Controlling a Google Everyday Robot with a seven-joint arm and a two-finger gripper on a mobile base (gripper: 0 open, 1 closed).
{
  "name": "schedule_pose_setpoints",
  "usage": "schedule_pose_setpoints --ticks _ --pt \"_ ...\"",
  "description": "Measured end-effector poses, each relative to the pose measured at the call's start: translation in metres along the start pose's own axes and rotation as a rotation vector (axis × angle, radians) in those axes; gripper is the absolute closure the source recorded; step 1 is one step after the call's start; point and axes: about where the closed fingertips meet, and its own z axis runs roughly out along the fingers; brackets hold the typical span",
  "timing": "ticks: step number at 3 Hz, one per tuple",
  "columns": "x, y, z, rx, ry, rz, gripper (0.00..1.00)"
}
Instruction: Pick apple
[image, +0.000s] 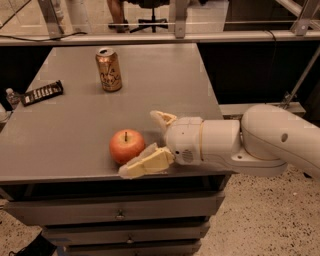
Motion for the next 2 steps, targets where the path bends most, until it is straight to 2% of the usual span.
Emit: schedule_pose_setpoints --ticks 1,2 --pt "0.002 0.003 0.021 -0.013 -0.045 -0.012 0.0" --pt "0.004 0.008 0.036 -0.02 -0.07 -0.026 0.18"
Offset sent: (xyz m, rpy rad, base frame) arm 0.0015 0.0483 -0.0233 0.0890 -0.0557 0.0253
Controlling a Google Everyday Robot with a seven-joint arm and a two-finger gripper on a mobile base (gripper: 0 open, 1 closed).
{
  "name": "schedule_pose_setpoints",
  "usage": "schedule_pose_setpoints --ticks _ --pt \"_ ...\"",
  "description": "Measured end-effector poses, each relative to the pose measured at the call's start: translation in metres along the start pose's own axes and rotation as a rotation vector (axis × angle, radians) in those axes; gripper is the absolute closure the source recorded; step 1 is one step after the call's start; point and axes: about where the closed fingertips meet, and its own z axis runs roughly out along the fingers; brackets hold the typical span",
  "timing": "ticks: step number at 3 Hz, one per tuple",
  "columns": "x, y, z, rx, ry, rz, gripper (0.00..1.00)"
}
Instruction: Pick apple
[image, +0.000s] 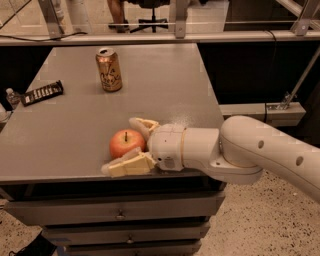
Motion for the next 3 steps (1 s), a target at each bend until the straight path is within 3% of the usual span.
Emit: schedule_pose_setpoints --ticks 2,3 --pt "0.0 0.002 0.01 -0.004 -0.012 -0.017 0.64" --pt "-0.012 -0.009 0.013 -0.002 -0.034 -0.04 0.88"
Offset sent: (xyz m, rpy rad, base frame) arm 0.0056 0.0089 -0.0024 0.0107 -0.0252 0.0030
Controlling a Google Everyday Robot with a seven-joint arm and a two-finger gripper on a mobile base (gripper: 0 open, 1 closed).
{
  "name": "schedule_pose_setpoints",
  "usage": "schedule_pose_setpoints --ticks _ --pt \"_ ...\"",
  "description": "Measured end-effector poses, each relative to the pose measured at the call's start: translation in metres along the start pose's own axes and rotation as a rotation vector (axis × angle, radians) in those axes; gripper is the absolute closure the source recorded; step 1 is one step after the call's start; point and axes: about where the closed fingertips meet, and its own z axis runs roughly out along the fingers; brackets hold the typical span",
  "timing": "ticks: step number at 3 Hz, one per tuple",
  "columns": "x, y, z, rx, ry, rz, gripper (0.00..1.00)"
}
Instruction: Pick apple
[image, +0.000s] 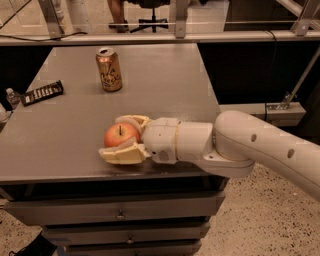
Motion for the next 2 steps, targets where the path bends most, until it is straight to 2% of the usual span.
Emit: schedule_pose_setpoints --ticks 1,2 --pt "-0.027 -0.02 0.006 0.017 -0.048 -0.038 1.0" --pt "-0.064 -0.037 0.008 0.052 -0.118 -0.049 1.0"
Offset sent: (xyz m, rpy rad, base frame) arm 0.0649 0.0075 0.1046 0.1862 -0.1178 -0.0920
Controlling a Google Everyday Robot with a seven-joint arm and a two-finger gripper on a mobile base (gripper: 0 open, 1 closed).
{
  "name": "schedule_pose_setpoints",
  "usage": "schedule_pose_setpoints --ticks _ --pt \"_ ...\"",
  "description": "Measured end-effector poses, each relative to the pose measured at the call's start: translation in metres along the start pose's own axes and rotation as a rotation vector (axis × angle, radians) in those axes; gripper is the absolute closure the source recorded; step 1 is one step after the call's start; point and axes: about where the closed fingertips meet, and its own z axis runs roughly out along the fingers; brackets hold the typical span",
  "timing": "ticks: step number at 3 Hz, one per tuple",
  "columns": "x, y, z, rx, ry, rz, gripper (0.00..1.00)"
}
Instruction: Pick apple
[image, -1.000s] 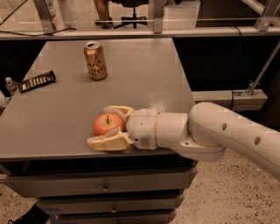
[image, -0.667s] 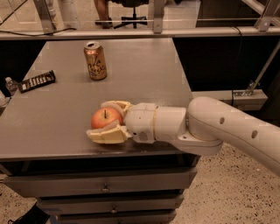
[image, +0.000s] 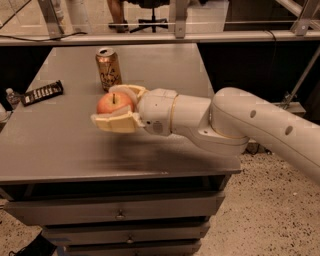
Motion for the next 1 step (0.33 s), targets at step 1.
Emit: schedule_pose_setpoints --ticks 1 --pt "-0.0045 -0.0018 0.0006 0.003 -0.007 -0.002 1.0"
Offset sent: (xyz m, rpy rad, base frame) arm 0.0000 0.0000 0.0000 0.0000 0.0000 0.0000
